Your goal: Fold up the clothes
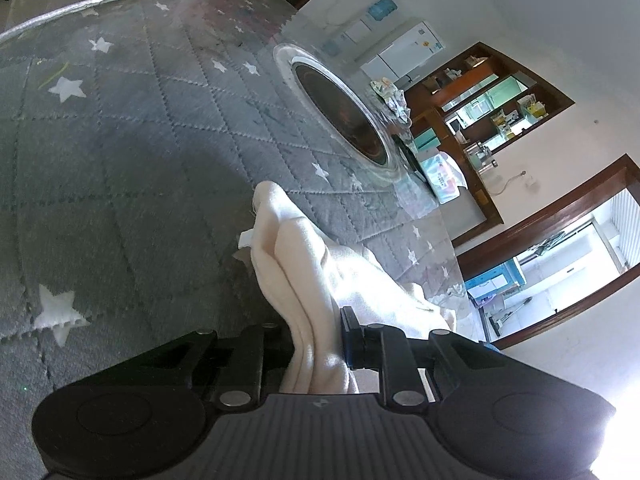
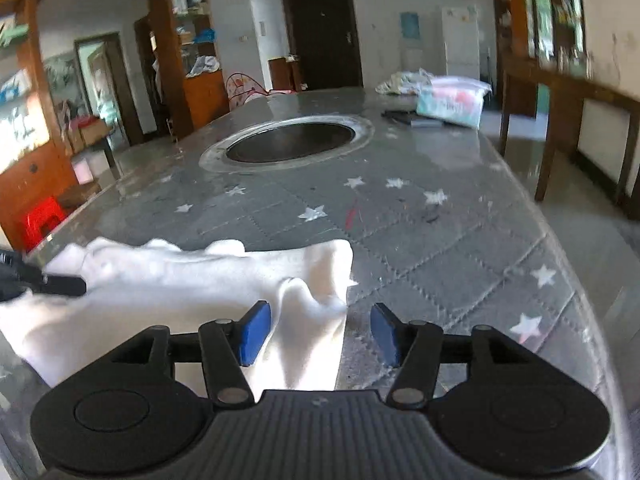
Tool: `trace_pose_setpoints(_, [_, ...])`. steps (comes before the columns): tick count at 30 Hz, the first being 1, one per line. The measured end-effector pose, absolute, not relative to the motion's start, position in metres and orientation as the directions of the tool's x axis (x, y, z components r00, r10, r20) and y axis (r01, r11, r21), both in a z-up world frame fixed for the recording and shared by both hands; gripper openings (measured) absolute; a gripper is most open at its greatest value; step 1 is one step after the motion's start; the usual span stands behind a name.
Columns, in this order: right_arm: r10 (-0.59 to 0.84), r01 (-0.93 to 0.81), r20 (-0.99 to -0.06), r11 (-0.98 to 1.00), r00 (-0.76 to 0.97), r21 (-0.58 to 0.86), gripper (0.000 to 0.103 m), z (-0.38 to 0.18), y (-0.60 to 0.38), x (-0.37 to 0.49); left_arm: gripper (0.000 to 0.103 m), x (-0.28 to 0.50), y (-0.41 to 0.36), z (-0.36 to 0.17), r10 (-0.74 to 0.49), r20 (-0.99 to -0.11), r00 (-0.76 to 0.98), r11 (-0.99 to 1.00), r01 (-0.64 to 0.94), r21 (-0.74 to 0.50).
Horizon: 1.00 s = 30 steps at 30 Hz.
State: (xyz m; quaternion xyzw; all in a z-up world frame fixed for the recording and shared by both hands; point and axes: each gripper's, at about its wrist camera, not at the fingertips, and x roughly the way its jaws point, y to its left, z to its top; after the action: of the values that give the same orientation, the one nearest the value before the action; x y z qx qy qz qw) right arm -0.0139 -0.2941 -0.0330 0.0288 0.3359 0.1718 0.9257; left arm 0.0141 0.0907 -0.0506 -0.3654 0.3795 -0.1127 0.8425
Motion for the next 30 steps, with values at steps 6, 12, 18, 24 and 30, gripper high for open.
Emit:
trace_pose_setpoints(6, [0.423, -0.334, -0.596, 0.906, 0.682, 0.261, 0.028, -0.034, -0.288, -0.008, 0.02, 0.014, 0.089, -0.05, -0.462, -0.555, 0.691, 0.725, -0.066, -0.686])
trace_pose_setpoints(12, [0.441, -0.353, -0.568, 0.898, 0.695, 0.264, 0.017, -0.021, -0.284, -0.016, 0.018, 0.016, 0.084, -0.038, -0.445, -0.579, 0.683, 0.77, -0.038, -0.637])
trace_pose_setpoints(18, [0.432, -0.375, -0.517, 0.901, 0.739, 0.217, 0.01, 0.009, -0.284, -0.03, 0.017, 0.02, 0.074, -0.011, -0.469, -0.552, 0.69, 0.79, 0.047, -0.612])
trace_pose_setpoints(24, [0.4, -0.367, -0.487, 0.915, 0.776, 0.166, 0.008, 0.032, -0.291, -0.04, 0.016, 0.025, 0.054, 0.01, -0.49, -0.535, 0.688, 0.803, 0.119, -0.584])
trace_pose_setpoints(30, [0.353, -0.334, -0.452, 0.934, 0.819, 0.125, 0.008, 0.055, -0.306, -0.046, 0.016, 0.039, 0.03, 0.03, -0.519, -0.517, 0.681, 0.803, 0.18, -0.569])
